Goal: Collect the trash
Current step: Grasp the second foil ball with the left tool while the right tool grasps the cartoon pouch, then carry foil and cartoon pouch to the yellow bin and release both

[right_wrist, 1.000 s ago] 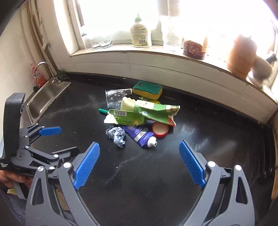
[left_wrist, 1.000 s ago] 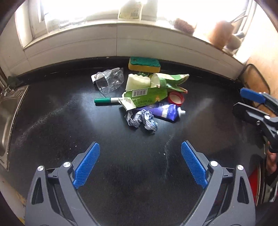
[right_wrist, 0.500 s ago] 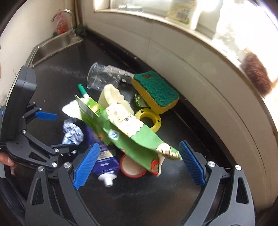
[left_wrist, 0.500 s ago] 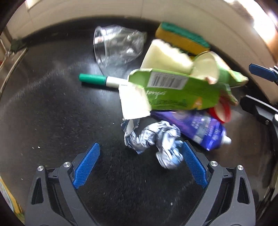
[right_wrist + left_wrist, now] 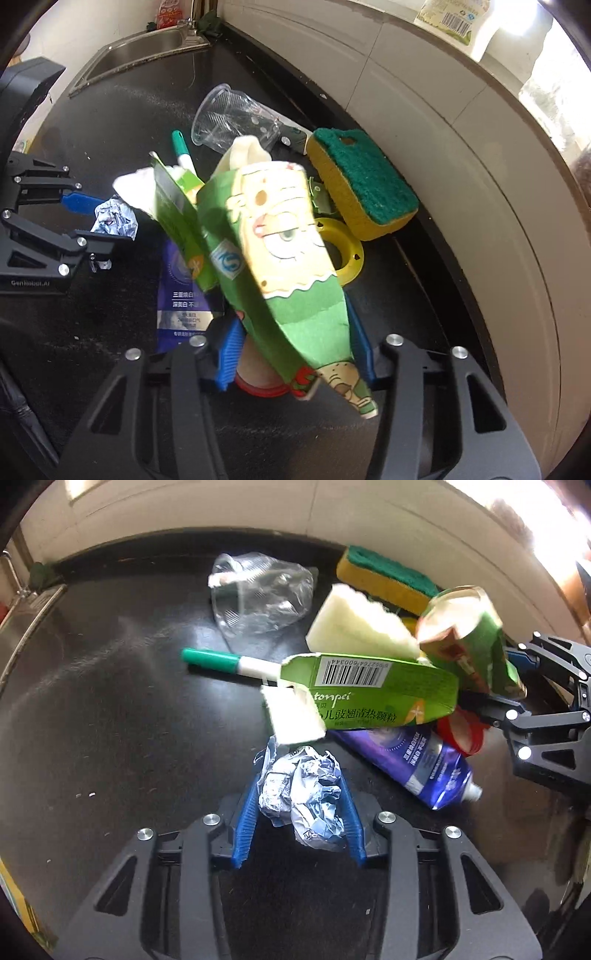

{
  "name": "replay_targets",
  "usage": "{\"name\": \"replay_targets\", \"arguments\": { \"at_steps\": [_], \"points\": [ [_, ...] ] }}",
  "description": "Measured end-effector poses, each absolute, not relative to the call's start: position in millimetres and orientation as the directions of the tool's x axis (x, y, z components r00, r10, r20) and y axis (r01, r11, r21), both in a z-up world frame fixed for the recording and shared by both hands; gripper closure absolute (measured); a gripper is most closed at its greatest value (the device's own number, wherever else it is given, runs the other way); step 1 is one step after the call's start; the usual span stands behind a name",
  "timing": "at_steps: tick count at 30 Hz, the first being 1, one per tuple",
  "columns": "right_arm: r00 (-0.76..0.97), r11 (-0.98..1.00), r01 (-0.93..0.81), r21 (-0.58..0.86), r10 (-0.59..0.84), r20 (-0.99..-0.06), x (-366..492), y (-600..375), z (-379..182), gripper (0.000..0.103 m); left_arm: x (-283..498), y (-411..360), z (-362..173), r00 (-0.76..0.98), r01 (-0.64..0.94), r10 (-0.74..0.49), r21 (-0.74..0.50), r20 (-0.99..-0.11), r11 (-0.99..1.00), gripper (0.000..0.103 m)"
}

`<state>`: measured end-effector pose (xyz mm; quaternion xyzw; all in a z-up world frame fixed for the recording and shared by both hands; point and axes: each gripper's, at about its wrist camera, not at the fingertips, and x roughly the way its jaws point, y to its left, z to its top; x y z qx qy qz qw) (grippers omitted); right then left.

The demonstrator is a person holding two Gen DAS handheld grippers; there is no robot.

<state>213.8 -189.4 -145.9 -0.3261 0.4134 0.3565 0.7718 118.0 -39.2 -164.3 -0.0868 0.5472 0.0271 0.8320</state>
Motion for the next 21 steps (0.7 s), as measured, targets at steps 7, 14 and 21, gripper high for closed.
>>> {"name": "replay_targets", "arguments": {
  "at_steps": [7, 14, 21],
  "points": [
    [0.435, 0.708, -0.7, -0.093, 0.32, -0.841, 184, -213, -87, 0.056, 88, -32, -119, 0.45, -0.08, -0.041, -0.085, -0.892, 0.993, 0.064],
    [0.443, 0.849, -0.521, 0.087, 0.356, -0.823, 128, -231, -49, 0.056, 50, -23, -70, 0.508, -0.027, -0.034, -0.055, -0.861, 0.998, 0.064],
    [0.449, 0.883, -0.445, 0.148, 0.363, -0.816, 75, -225, -46, 0.056, 19, -13, -52, 0.527, 0.024, -0.055, -0.05, -0.848, 0.998, 0.064]
  ]
}}
